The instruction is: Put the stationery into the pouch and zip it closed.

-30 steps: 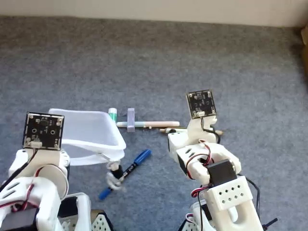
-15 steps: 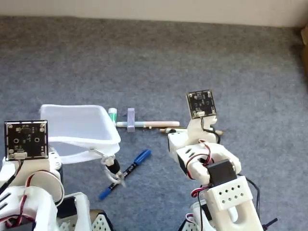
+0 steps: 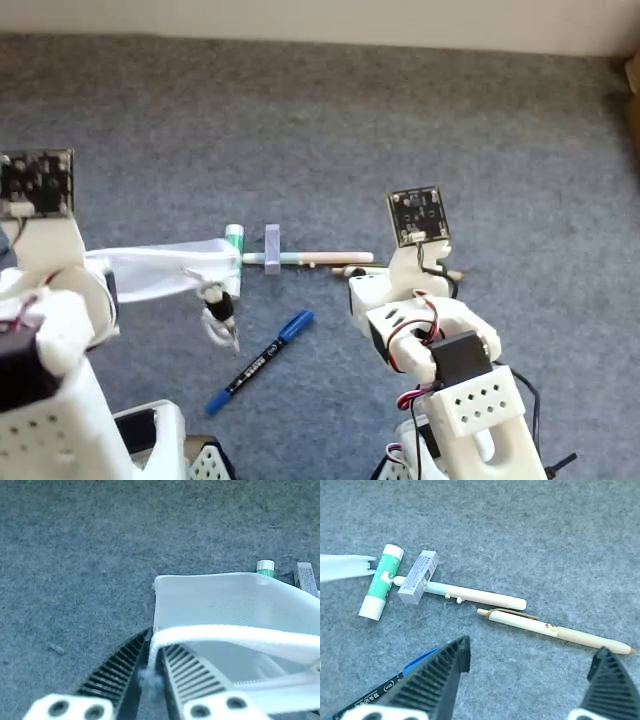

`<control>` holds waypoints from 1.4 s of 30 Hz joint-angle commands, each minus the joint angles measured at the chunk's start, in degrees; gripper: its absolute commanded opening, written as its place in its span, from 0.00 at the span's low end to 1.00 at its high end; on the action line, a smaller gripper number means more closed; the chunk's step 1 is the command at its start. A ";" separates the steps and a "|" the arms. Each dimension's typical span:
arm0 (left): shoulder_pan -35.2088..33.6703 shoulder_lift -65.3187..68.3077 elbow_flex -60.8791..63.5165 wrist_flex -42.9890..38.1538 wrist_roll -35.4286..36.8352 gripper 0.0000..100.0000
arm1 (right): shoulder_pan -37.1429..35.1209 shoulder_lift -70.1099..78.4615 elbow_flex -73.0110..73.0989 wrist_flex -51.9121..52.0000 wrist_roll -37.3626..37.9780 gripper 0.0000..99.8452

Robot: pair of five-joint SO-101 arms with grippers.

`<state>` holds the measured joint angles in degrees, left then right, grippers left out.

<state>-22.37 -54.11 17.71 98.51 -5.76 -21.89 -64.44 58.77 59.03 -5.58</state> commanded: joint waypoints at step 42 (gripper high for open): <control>-17.19 19.82 3.65 -7.82 5.36 0.01 | -18.77 52.53 -46.46 2.51 -0.35 0.22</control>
<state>-39.43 -37.23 16.84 92.18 -1.01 -38.68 -17.41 21.41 59.91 -5.58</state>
